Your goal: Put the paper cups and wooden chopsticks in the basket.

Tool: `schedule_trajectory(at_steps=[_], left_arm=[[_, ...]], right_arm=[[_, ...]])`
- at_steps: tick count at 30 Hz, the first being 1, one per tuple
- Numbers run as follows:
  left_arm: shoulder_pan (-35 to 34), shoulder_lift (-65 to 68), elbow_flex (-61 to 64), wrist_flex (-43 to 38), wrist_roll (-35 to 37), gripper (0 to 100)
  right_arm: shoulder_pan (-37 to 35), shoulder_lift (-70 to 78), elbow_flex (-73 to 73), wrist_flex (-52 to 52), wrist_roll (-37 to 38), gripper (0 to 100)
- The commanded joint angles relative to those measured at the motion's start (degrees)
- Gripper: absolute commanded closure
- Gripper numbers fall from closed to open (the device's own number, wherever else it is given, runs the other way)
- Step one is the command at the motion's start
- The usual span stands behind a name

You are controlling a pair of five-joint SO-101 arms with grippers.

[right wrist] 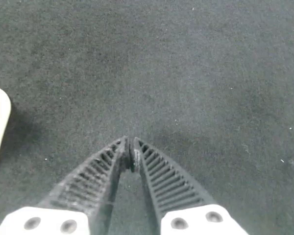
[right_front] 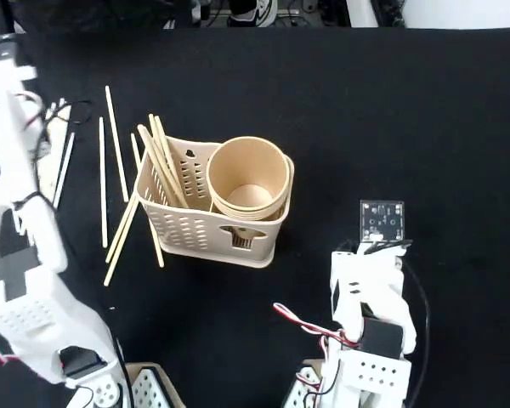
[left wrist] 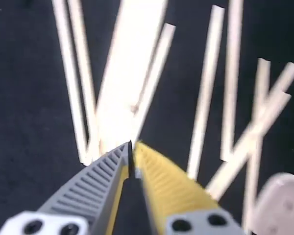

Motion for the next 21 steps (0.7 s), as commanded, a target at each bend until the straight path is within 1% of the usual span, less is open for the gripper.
schedule_trajectory(at_steps=[1, 2, 5, 7, 9, 11, 14, 17, 19, 21], left_arm=[[-5.9, -2.7, 2.9, -5.1, -4.3, 82], [-6.7, -2.2, 3.9, -6.5, -4.8, 79], [-9.0, 1.8, 6.0, -12.5, -5.1, 78], [-10.1, 6.4, 6.8, -17.7, -5.1, 78], [-10.5, 12.1, 6.5, -21.0, -5.1, 78], [-10.5, 18.0, 3.9, -22.4, -5.2, 78], [-10.2, 27.3, -2.3, -22.2, -5.2, 78], [-10.2, 35.0, -10.4, -17.3, -5.2, 79], [-10.2, 40.0, -17.5, -12.9, -5.3, 84], [-10.2, 44.6, -24.3, -8.5, -5.3, 93]], right_arm=[[-0.3, -3.9, -0.2, 0.3, -0.4, 98.4], [-0.3, -3.9, -0.2, 0.3, -0.4, 98.4], [-0.3, -3.9, -0.2, 0.3, -0.4, 98.4], [-0.3, -3.9, -0.2, 0.3, -0.4, 98.4], [-0.3, -3.9, -0.2, 0.3, -0.4, 98.4], [-0.3, -3.9, -0.2, 0.3, -0.4, 98.4], [-0.3, -3.9, -0.2, 0.3, -0.4, 98.4], [-0.3, -3.9, -0.2, 0.3, -0.4, 98.4], [-0.3, -3.9, -0.2, 0.3, -0.4, 98.4], [-0.3, -3.9, -0.2, 0.3, -0.4, 98.4]])
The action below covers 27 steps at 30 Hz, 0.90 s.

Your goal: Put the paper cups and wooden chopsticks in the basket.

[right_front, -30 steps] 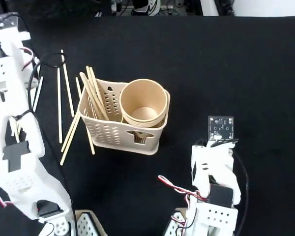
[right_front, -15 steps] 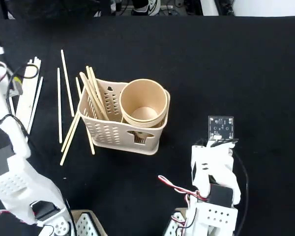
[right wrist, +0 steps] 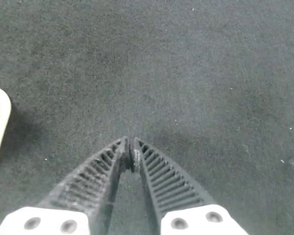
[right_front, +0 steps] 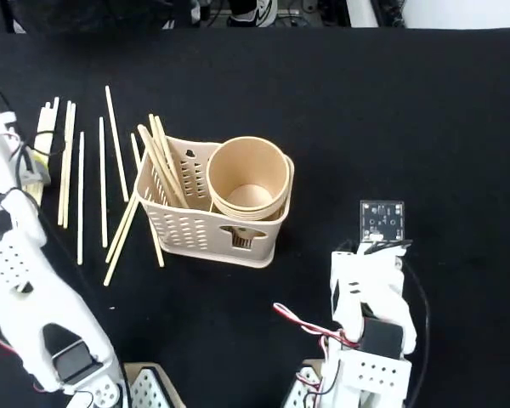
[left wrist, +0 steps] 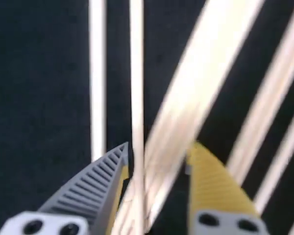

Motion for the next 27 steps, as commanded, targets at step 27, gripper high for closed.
schedule_trajectory(at_steps=[27], left_arm=[[1.4, -3.9, -27.9, 29.4, 8.7, 97]], right_arm=[[-0.5, -3.9, -0.2, 0.3, -0.4, 98.4]])
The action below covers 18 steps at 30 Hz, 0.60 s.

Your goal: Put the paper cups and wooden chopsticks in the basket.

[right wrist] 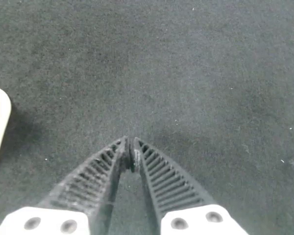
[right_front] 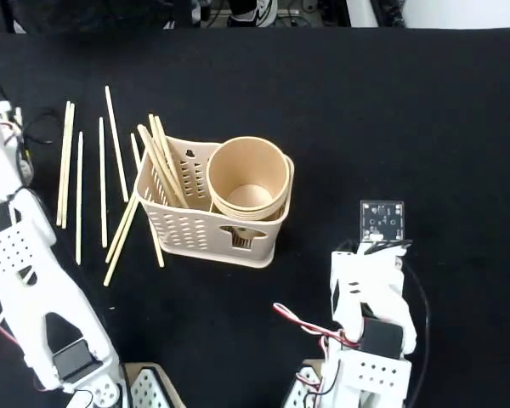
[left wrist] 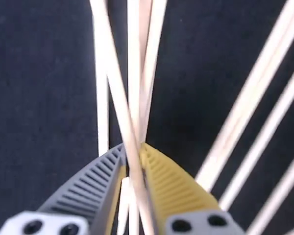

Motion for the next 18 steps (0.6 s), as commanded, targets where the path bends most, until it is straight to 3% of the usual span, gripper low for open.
schedule_trajectory(at_steps=[1, 9, 18], left_arm=[[1.1, -19.6, 15.9, 0.5, 5.8, 97], [5.1, -44.9, 38.4, -1.1, 6.1, 97], [5.3, -67.1, 66.2, -15.7, 6.0, 97]], right_arm=[[-0.5, -3.9, -0.2, 0.3, -0.4, 98.4], [-0.4, -3.9, -0.2, 0.3, -0.4, 98.4], [-0.4, -3.9, -0.2, 0.3, -0.4, 98.4]])
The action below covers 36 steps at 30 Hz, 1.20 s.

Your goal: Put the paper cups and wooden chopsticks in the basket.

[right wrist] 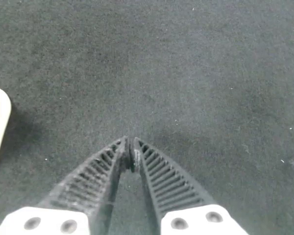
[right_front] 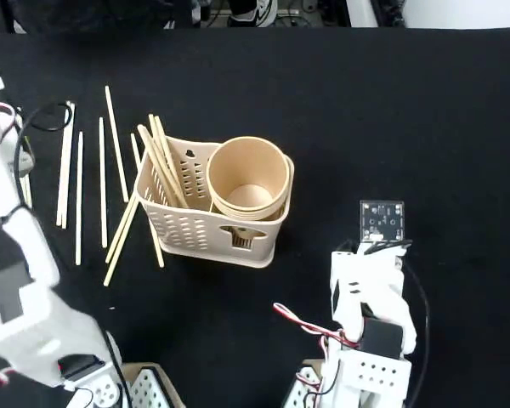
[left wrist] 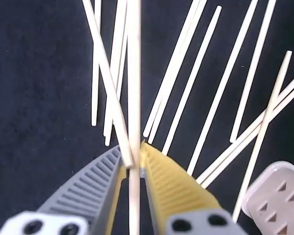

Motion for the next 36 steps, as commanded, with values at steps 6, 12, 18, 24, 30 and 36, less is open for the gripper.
schedule_trajectory(at_steps=[6, 12, 18, 24, 30, 36], left_arm=[[4.8, -33.1, 32.0, -18.8, 0.4, 97], [9.6, -50.6, 43.7, -27.4, 1.0, 97], [14.0, -59.1, 45.1, -31.5, 4.2, 97], [21.1, -76.7, 49.1, -33.2, 10.1, 97], [28.3, -99.3, 68.1, -52.8, 10.2, 97], [35.0, -106.2, 84.1, -69.2, 10.3, 97]], right_arm=[[-0.4, -3.9, -0.2, 0.3, -0.4, 98.4], [-0.4, -3.9, -0.2, 0.3, -0.4, 98.4], [-0.4, -3.9, -0.2, 0.3, -0.4, 98.4], [-0.4, -3.9, -0.2, 0.3, -0.4, 98.4], [-0.4, -3.9, -0.2, 0.3, -0.4, 98.4], [-0.4, -3.9, -0.2, 0.3, -0.4, 98.4]])
